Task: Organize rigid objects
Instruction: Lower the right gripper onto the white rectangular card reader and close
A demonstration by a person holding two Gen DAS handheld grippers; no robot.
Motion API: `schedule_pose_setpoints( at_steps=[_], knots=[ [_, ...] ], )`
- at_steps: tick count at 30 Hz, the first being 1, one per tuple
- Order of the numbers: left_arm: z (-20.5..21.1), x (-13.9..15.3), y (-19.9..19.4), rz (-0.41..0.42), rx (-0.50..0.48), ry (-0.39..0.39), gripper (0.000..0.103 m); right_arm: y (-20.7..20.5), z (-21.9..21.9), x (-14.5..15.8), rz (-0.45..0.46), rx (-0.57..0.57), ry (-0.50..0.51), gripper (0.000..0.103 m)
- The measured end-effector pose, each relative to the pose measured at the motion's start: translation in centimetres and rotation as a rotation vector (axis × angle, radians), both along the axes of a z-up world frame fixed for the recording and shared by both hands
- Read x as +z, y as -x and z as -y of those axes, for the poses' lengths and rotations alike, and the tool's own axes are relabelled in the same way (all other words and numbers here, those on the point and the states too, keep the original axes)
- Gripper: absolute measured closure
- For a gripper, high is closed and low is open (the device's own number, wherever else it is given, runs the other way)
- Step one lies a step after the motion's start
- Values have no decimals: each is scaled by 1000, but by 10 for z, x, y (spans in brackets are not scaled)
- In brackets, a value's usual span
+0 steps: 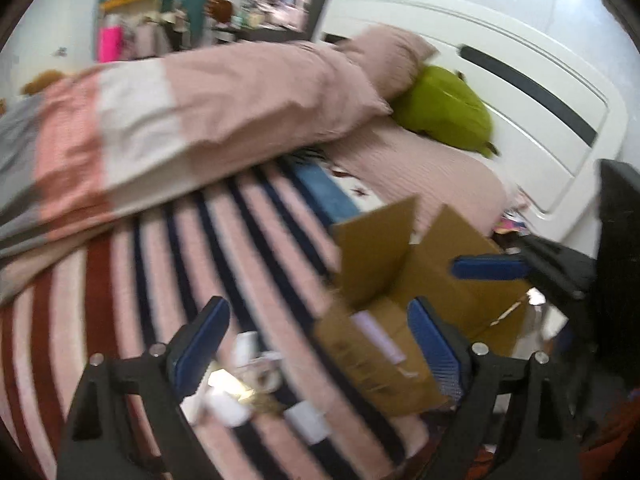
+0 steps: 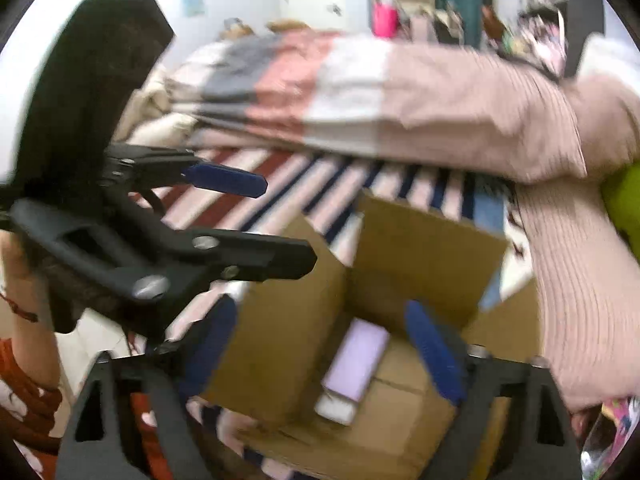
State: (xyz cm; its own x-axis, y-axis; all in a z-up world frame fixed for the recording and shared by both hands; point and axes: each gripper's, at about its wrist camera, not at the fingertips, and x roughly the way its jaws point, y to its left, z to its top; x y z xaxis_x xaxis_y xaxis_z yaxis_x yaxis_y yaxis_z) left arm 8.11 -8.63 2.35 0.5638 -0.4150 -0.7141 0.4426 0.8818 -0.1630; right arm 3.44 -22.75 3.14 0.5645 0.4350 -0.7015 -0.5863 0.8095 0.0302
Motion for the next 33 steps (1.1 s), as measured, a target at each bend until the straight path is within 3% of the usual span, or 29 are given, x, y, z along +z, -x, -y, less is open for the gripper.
schedule_pose_setpoints(
  at_steps=[4,7,10,14,17,20,24,28,29,30,33],
  knots=[
    [-59,-9,17,39,134,-24,14,14,-37,9,66,72,-24,0],
    [-97,-26,28,49,226,-47,14,23,-95,-2,68,160,50,0],
    [-128,-47,37,35,283,-46,14,22,-126,-24,-14,246,23,0],
    [-163,-80,48,-4,338,-23,14,4,-156,-69,-103,272,38,0],
    [-180,-97,57,-33,368,0,14,-9,-164,-91,-117,259,70,0],
    [-195,-109,66,-55,382,37,14,-53,-176,-139,-124,193,130,0],
    [-198,-116,69,-66,382,41,14,-85,-182,-165,-146,162,177,0],
    [-199,-120,70,-76,382,43,14,-99,-189,-179,-149,159,221,0],
    [-200,-120,68,-78,383,44,14,-99,-188,-180,-158,169,215,5],
    [-201,-121,68,-80,383,45,14,-98,-188,-180,-173,180,205,18],
    [-200,-122,68,-84,382,53,14,-86,-189,-175,-148,195,202,18]
  ],
)
